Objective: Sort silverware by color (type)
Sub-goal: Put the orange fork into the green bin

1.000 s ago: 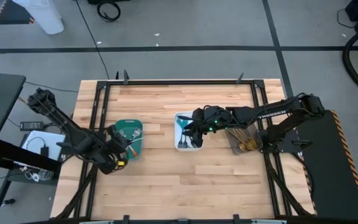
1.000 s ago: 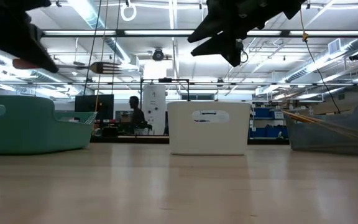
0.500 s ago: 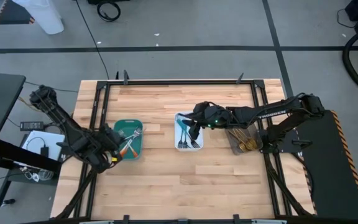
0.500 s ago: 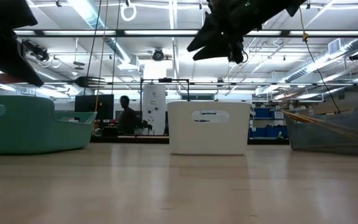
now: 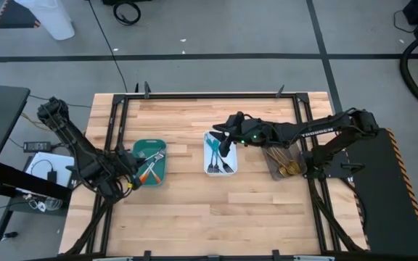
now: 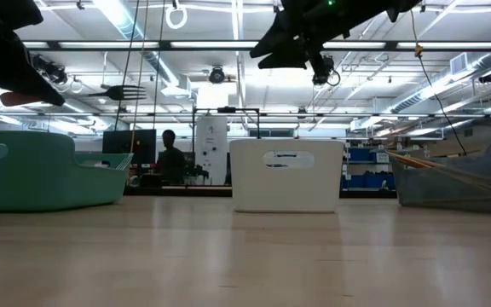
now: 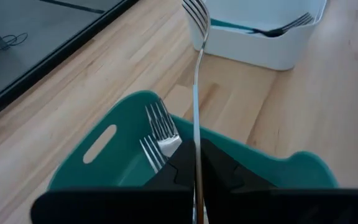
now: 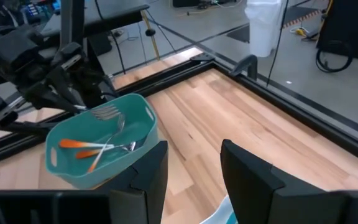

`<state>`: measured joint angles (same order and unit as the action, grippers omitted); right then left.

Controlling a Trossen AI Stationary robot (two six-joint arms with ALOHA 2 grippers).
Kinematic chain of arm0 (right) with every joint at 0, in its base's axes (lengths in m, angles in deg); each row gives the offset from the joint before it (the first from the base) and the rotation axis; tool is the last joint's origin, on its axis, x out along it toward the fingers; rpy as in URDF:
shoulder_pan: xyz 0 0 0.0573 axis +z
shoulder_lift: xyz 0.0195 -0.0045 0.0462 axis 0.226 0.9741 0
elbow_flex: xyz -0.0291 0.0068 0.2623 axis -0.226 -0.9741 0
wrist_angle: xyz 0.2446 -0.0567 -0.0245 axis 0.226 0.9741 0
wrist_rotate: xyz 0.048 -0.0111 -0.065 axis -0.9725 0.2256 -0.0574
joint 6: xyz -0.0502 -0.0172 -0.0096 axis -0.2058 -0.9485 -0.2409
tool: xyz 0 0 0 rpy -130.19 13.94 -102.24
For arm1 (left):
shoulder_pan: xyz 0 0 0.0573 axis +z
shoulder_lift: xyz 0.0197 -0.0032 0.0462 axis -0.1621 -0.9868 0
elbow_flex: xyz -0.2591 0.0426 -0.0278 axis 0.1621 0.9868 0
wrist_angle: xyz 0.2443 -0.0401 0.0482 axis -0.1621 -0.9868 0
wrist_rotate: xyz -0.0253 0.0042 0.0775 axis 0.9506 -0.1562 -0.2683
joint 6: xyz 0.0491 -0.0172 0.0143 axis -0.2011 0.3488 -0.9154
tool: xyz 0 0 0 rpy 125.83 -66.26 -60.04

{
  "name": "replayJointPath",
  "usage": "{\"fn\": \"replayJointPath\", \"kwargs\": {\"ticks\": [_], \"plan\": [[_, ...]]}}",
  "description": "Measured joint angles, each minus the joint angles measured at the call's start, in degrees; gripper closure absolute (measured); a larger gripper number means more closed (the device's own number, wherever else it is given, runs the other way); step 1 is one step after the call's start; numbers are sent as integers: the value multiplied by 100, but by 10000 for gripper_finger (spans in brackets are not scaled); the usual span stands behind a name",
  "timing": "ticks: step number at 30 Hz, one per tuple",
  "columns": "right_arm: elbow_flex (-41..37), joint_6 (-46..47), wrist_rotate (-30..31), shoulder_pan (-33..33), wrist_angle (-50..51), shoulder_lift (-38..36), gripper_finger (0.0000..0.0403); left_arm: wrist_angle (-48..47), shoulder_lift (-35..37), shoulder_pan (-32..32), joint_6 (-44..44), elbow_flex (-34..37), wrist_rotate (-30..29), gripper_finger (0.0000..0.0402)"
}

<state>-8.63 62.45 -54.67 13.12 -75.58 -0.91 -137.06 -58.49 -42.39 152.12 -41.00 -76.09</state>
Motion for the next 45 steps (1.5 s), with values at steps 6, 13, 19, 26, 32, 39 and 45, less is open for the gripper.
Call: {"fn": "replayJointPath", "kwargs": {"ticks": [6,13,19,26,32,39,45], "plan": [[0,-64,4,-97,-27,17,249,74,-4,-2,241,42,-53,386],[-2,-322,0,-105,-383,335,249,387,-7,97,635,527,-27,386],[-2,-422,-90,-107,-678,639,249,458,-121,374,461,553,79,386],[-2,-212,-192,-53,-680,637,249,450,-562,676,441,553,190,386],[-2,-205,-179,142,-689,634,249,442,-869,796,469,553,391,386],[-2,-205,-168,225,-719,634,249,385,-907,796,489,553,387,386],[-2,-205,-151,223,-716,634,249,309,-907,796,582,551,369,386]]}}
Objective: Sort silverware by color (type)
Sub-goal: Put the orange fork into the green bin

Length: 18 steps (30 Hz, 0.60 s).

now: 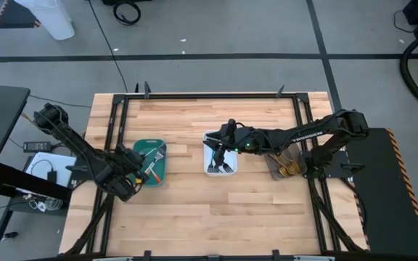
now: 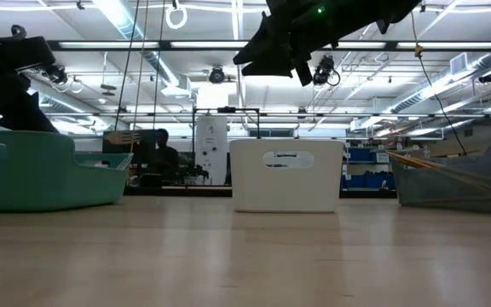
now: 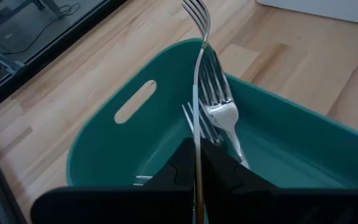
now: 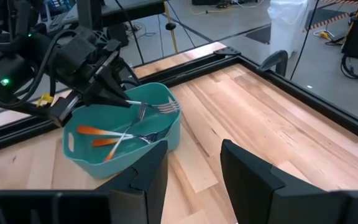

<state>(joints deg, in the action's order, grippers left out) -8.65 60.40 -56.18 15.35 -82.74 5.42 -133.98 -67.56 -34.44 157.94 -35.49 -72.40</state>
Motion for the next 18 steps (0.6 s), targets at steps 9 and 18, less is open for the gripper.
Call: {"fn": "replayJointPath", "kwargs": {"ticks": [9,18], "plan": [[-52,-3,51,76,0,0,249,-302,0,0,349,0,25,386],[-337,122,42,80,-426,2,249,-603,2,0,309,-238,40,386]]}}
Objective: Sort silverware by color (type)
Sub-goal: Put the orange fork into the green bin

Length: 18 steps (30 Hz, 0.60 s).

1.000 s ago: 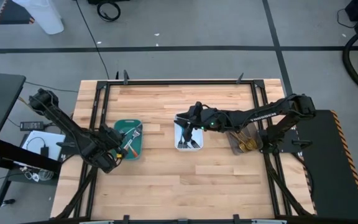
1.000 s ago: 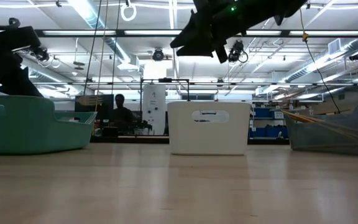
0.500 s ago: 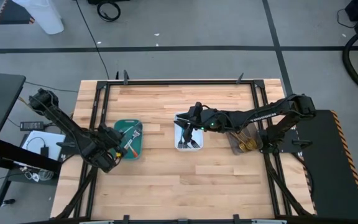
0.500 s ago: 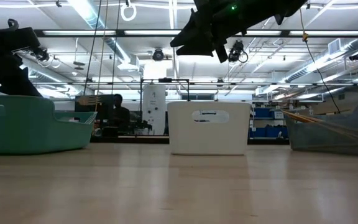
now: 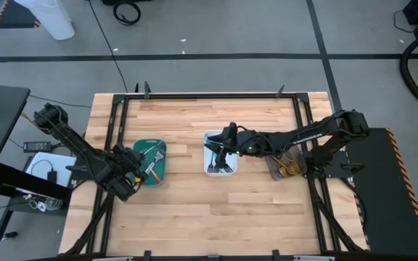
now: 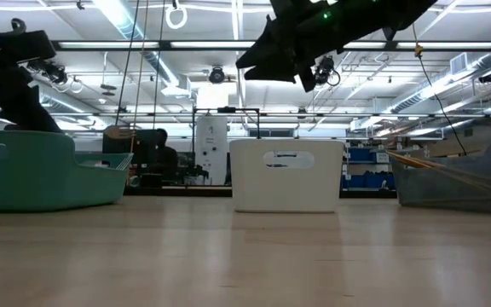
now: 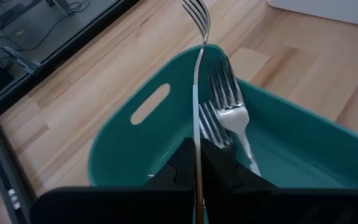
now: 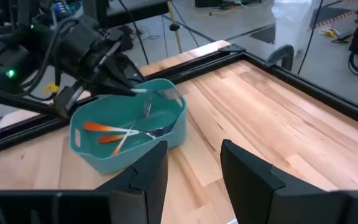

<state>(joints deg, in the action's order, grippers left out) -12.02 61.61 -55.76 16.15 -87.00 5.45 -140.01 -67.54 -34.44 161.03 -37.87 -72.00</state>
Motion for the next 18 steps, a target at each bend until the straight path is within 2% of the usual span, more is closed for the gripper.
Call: {"fn": "replayJointPath", "kwargs": {"ticks": [18], "plan": [[-63,-344,-42,299,-125,0,249,-410,2,499,-12,-302,210,386]]}}
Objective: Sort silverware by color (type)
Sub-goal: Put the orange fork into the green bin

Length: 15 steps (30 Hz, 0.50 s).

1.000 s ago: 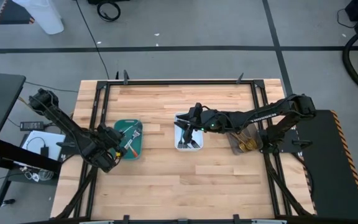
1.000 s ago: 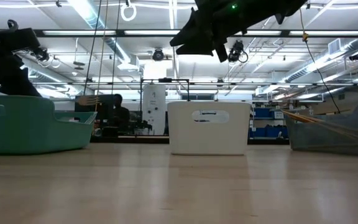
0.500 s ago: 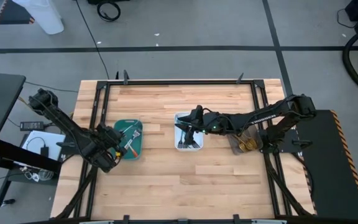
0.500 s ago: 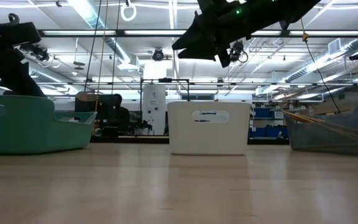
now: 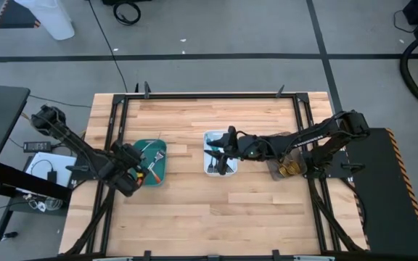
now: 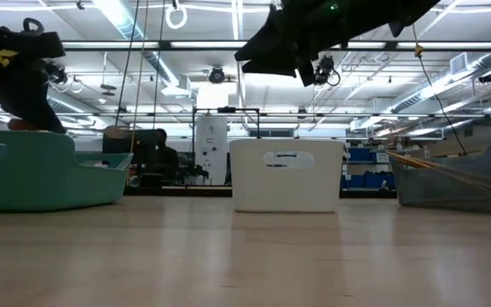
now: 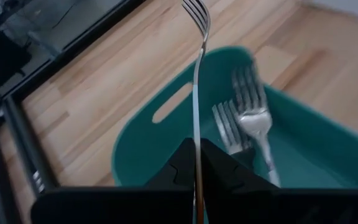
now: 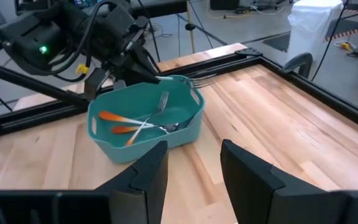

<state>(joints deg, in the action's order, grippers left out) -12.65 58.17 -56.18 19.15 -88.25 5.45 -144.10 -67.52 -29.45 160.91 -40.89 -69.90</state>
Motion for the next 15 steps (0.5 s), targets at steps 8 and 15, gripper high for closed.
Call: {"fn": "replayJointPath", "kwargs": {"ticks": [8,15], "plan": [[0,-430,0,-4,18,0,249,-53,0,402,-15,1,400,386],[0,-538,61,36,133,0,249,295,0,633,-588,-11,858,386]]}}
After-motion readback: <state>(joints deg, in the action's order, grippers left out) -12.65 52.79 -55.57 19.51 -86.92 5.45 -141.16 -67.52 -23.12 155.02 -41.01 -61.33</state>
